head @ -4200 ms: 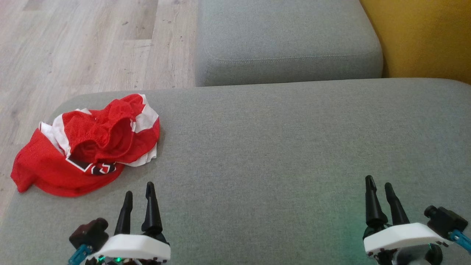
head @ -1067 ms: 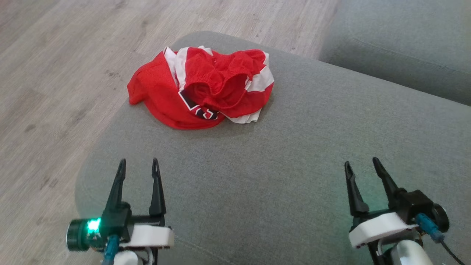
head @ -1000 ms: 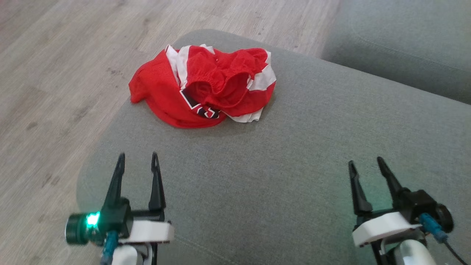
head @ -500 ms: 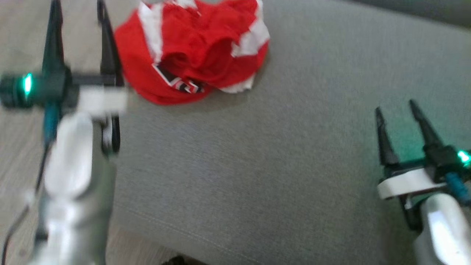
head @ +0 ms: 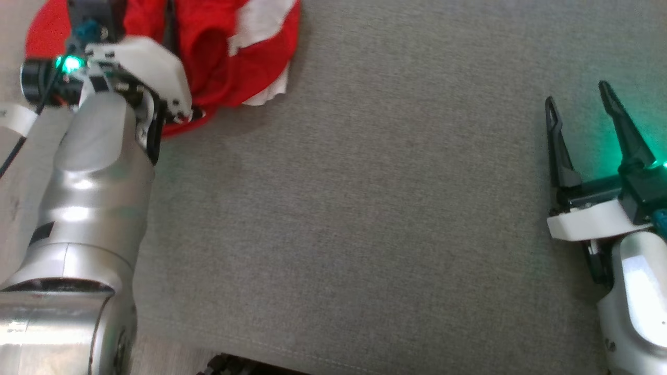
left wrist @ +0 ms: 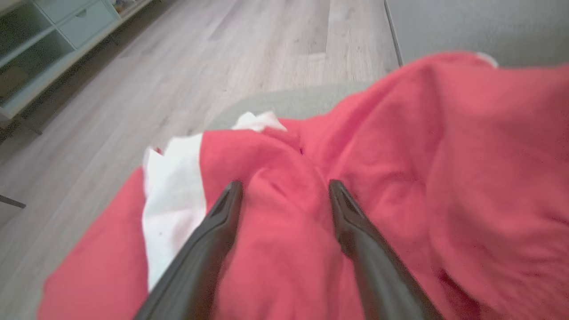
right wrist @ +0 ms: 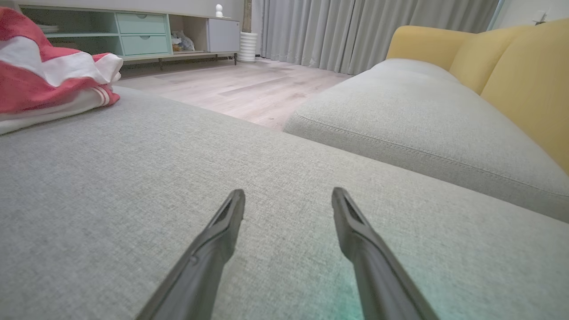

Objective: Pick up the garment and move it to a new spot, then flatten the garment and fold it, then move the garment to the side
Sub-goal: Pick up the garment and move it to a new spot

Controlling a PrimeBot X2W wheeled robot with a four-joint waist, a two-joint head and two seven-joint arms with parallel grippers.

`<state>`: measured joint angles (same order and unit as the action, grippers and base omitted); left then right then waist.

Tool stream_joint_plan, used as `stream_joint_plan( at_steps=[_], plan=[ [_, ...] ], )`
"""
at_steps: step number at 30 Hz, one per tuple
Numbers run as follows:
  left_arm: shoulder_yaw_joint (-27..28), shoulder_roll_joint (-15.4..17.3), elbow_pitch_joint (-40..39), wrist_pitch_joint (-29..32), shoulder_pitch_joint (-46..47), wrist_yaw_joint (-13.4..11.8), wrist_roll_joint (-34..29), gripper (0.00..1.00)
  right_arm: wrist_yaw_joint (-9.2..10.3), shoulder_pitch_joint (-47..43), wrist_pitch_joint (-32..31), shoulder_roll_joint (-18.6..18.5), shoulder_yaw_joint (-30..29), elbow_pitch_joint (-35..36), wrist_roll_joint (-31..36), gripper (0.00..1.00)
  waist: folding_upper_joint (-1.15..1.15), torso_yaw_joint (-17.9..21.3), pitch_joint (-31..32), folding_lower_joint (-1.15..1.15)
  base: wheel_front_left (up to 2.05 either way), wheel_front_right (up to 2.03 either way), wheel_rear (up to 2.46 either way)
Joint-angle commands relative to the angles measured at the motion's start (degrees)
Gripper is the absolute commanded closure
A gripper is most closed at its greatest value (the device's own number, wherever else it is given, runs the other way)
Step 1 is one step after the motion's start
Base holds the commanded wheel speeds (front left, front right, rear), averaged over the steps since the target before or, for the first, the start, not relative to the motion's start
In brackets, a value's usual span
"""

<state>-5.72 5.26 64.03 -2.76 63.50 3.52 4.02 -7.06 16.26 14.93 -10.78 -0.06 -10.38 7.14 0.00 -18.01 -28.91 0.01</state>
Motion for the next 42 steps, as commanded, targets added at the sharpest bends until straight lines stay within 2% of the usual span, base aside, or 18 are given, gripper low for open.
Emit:
stream_joint_plan(
  at_steps=[1, 2, 3, 4, 10, 14, 18, 22, 28, 29, 37, 42],
  plan=[
    [0.6, 3.8, 0.9, -0.2, 1.5, -0.4, -0.2, 0.00, -0.43, -0.9, 0.1, -0.7, 0.9, -0.1, 0.2, 0.00, 0.00, 1.4, -1.3, -0.01, 0.00, 0.00, 0.00],
    [0.4, 3.9, 2.3, 0.0, 1.7, -0.6, -0.4, 0.00, -0.43, -1.0, 0.1, -0.7, 0.9, 0.0, 0.2, 0.00, 0.00, 1.5, -1.4, -0.01, 0.00, 0.00, 0.00],
    [0.2, 4.0, 3.6, 0.2, 2.0, -0.7, -0.5, 0.76, -0.43, -1.0, 0.1, -0.8, 0.8, 0.0, 0.2, 0.00, 0.00, 1.5, -1.4, -0.01, 0.00, 0.00, 0.00],
    [-0.1, 4.1, 4.5, -0.1, 2.3, -0.9, -0.6, 1.00, -0.43, -1.1, 0.1, -0.8, 0.7, 0.0, 0.2, 0.00, 0.00, 1.6, -1.5, -0.01, 0.00, 0.00, 0.00],
    [-2.2, 4.9, 4.6, -8.6, 4.9, -3.0, -2.5, 1.00, -0.43, -1.5, 0.1, -0.4, 1.2, -1.4, -0.2, 0.00, 0.00, 1.4, 1.0, -0.01, 0.00, 0.00, 0.00],
    [-4.3, 4.5, 2.9, -11.5, 6.1, -1.6, -3.6, 1.00, -0.43, -2.5, 0.1, 1.2, 2.0, -2.4, -1.2, 0.00, 0.00, 2.1, 6.7, -0.01, 0.00, 0.00, 0.00],
    [-7.1, 4.1, -0.9, -12.1, 7.3, 0.3, -5.2, 1.00, -0.43, -4.1, 0.1, 3.7, 2.8, -3.2, -2.2, 0.00, 0.00, 4.7, 13.0, -0.01, 0.00, 0.00, 0.00],
    [-11.0, 4.0, -10.3, -12.2, 6.5, 2.7, -6.3, 1.00, -0.43, -7.3, 0.1, 6.6, 3.9, -3.4, -3.7, 0.00, 0.00, 10.9, 21.4, -0.01, 0.00, 0.00, 0.00],
    [-15.1, 3.2, -16.5, -12.2, 4.5, 3.8, -3.6, 1.00, -0.43, -12.2, 0.1, 7.8, 6.4, -3.0, -4.9, 0.00, 0.00, 21.3, 29.2, -0.01, 0.00, 0.00, 0.00],
    [-15.1, 3.2, -16.5, -12.2, 4.5, 3.8, -3.6, 1.00, -0.43, -12.2, 0.1, 7.8, 6.4, -3.0, -4.9, 0.00, 0.00, 21.3, 29.2, -0.01, 0.00, 0.00, 0.00],
    [-20.9, 1.9, -20.6, -11.9, 4.5, 3.9, 4.0, 1.00, -0.43, -15.3, 0.1, 7.9, 8.8, -2.1, -7.1, 0.00, 0.00, 34.1, 32.1, -0.01, 0.00, 0.00, 0.00],
    [-24.6, 0.8, -20.3, -11.5, 1.4, 4.0, 8.2, 1.00, -0.43, -15.5, 0.1, 7.9, 10.0, -1.5, -8.2, 0.00, 0.00, 39.6, 30.9, -0.01, 0.00, 0.00, 0.00]
  ],
)
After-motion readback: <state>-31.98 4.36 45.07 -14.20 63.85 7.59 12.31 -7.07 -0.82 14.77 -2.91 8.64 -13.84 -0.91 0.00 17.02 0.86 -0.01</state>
